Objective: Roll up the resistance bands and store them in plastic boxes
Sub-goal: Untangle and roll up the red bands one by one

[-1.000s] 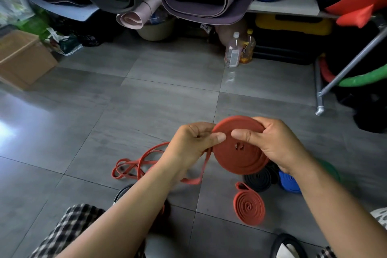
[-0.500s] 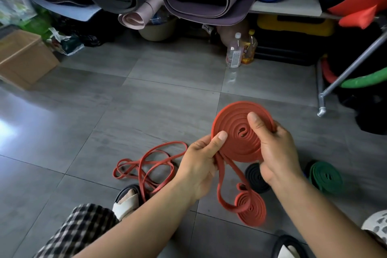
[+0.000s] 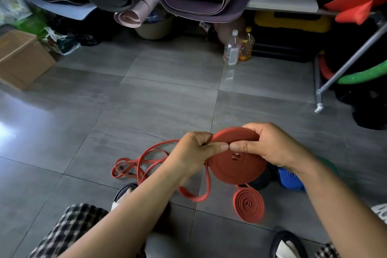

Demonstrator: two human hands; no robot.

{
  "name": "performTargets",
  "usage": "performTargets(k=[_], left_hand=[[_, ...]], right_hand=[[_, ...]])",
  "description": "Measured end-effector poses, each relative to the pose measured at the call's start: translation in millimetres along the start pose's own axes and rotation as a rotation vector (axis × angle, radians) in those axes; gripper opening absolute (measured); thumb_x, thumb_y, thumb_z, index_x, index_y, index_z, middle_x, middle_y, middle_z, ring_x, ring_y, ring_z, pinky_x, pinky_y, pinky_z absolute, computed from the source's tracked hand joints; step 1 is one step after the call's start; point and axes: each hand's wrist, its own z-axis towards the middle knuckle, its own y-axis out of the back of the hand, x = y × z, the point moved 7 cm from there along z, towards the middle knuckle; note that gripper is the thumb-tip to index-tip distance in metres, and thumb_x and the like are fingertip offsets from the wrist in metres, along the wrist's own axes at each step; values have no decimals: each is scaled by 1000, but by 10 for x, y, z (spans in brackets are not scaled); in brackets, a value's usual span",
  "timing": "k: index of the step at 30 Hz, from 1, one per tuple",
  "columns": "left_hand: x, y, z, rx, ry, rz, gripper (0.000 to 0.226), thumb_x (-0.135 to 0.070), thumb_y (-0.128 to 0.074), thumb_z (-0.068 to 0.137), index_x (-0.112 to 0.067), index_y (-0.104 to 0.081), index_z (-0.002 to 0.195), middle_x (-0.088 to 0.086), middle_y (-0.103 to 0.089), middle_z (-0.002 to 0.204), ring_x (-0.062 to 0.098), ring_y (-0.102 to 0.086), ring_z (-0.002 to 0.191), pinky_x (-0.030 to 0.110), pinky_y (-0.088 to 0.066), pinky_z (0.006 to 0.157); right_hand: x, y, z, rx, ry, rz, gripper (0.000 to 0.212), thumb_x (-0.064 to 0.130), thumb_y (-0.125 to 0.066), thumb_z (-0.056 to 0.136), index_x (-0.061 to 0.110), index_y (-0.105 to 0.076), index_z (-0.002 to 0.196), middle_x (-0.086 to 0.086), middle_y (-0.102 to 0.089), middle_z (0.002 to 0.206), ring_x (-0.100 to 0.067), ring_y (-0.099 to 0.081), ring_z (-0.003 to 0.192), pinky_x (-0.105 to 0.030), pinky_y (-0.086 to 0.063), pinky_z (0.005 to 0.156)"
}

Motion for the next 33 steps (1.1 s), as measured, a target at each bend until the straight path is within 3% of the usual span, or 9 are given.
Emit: performTargets(k=[4,7,14,19,22,24,27,30,33], left_hand=[[3,3,22,-17,28,-238,23,-16,-64,79,2,-67,92,17,-70,86,24,-65,77,37,-54,80],[32,-68,16,-1,70,-396,17,-14,-52,89,-4,-66,88,8,-72,79,18,-68,70,32,-56,74],[179,-355,-79,-92,136,-653,26,-18,-40,98,-1,-54,113,16,-64,96,25,-63,83,44,-49,90],[209,-344,-77,-236,128,-636,11,-19,-43,97,-15,-53,99,8,-55,83,17,-47,66,25,-39,53],[146,-218,-36,-254,99,-472,9,-17,-45,97,-19,-54,93,2,-64,88,16,-57,77,26,-43,66],[65,-120,6,-194,62,-349,10,-14,-45,97,-18,-53,94,1,-63,84,7,-60,64,18,-46,61],[46,-107,18,14,91,-110,5,-12,-48,95,-9,-52,97,2,-56,73,-2,-51,43,8,-40,48],[249,-247,-50,227,143,109,33,-26,-58,82,-1,-52,104,8,-54,89,11,-51,80,24,-39,78],[335,-289,-77,213,193,31,12,-13,-56,90,-7,-57,100,3,-59,84,10,-54,74,20,-43,67]], right_hand=[[-32,73,14,-181,28,280,31,34,-72,55,14,-68,79,-1,-72,72,-13,-66,66,-32,-53,70],[-91,197,7,-377,8,504,14,24,-69,66,16,-66,77,4,-72,67,-9,-68,63,-24,-56,64],[-251,115,-67,-682,-98,669,7,19,-67,82,15,-63,77,-3,-70,76,-19,-66,73,-39,-54,79],[-434,-173,-146,-777,-166,837,12,28,-64,83,16,-63,82,-8,-68,87,-24,-65,83,-42,-52,86],[-509,-225,-90,-629,-248,759,19,36,-67,78,18,-64,84,-5,-70,95,-21,-65,93,-41,-49,93],[-460,-159,-43,-470,-223,675,31,39,-68,71,17,-65,92,-6,-69,102,-16,-64,95,-36,-48,94],[-294,119,-61,-339,-78,131,47,34,-71,73,22,-56,116,1,-59,111,-10,-56,97,-24,-42,87],[-270,-28,-126,41,-61,-24,29,22,-70,79,19,-62,107,-1,-66,103,-8,-61,89,-22,-47,83],[-359,-147,-168,83,-59,-5,20,17,-69,80,8,-63,97,-5,-66,86,-11,-58,80,-29,-47,76]])
